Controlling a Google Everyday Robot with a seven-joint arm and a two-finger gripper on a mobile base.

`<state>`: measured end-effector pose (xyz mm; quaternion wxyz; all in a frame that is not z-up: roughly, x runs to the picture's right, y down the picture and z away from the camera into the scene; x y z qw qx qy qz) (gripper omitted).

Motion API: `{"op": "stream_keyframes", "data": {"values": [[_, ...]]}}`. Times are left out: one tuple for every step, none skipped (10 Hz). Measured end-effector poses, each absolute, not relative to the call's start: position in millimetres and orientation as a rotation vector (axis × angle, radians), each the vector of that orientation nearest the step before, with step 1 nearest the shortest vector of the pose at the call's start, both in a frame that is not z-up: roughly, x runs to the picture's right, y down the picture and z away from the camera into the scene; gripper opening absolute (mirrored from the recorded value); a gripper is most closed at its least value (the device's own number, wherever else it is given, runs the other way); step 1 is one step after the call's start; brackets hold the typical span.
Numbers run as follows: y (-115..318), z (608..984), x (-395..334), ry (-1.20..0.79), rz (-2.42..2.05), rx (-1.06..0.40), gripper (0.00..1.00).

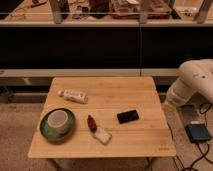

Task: Move the arm in a circular motion

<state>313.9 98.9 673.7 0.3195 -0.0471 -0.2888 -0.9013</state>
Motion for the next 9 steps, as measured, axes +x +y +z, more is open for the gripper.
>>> {"op": "stream_keyframes", "data": {"values": [[107.1,663.3,325.2,-0.737,-2.322,-0.144,0.16],[110.7,655.2,332.1,-0.735,-2.311,-0.147,0.28],[111.2,653.5,331.3,-0.744,-2.345,-0.144,0.37],[112.1,652.9,327.6,-0.759,-2.369,-0.148,0.41],[114.7,650.5,315.0,-0.769,-2.393,-0.157,0.41],[118.7,643.6,299.1,-0.768,-2.394,-0.168,0.41],[120.5,640.3,287.4,-0.768,-2.400,-0.171,0.41],[121.1,638.4,265.3,-0.768,-2.419,-0.163,0.41],[126.6,634.6,251.8,-0.763,-2.450,-0.163,0.41]]}}
